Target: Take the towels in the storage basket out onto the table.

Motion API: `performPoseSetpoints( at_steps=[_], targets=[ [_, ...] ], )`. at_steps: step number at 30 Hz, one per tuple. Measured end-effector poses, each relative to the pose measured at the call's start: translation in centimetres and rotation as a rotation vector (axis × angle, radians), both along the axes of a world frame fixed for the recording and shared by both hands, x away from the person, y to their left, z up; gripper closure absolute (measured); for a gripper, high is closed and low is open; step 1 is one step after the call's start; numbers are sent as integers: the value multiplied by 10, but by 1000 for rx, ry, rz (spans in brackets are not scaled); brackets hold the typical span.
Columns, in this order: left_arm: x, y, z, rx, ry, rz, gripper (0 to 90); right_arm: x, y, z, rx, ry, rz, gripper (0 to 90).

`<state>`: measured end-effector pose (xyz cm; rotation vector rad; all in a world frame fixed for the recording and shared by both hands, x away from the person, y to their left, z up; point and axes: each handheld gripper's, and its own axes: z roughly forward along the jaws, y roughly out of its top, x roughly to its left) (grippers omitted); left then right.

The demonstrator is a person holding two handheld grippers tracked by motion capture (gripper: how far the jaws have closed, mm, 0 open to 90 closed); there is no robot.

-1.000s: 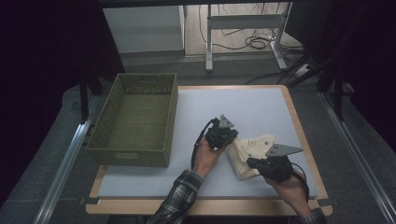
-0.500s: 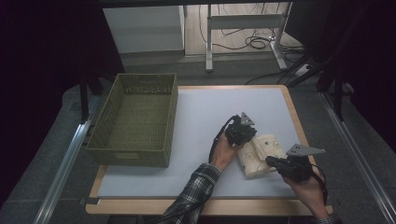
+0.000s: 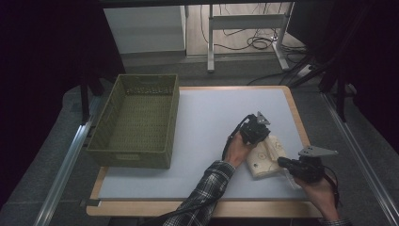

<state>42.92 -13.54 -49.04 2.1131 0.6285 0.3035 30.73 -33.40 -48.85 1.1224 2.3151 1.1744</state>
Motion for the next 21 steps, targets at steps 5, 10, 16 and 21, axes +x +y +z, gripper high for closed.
performPoseSetpoints(
  at_steps=[5, 10, 16, 21],
  targets=[
    [5, -11, -6, 29, 8, -5, 843, 3, -5, -8, 1, 19, -19, 845],
    [8, -16, -12, 23, 35, 1, 811, 5, -8, -16, 1, 39, -28, 840],
    [8, -13, -3, -37, 37, 20, 486, 3, -13, -12, -11, 14, -54, 747],
    [5, -3, 11, -61, 24, 27, 398, -2, -24, 1, -33, -19, -89, 689]
  ],
)
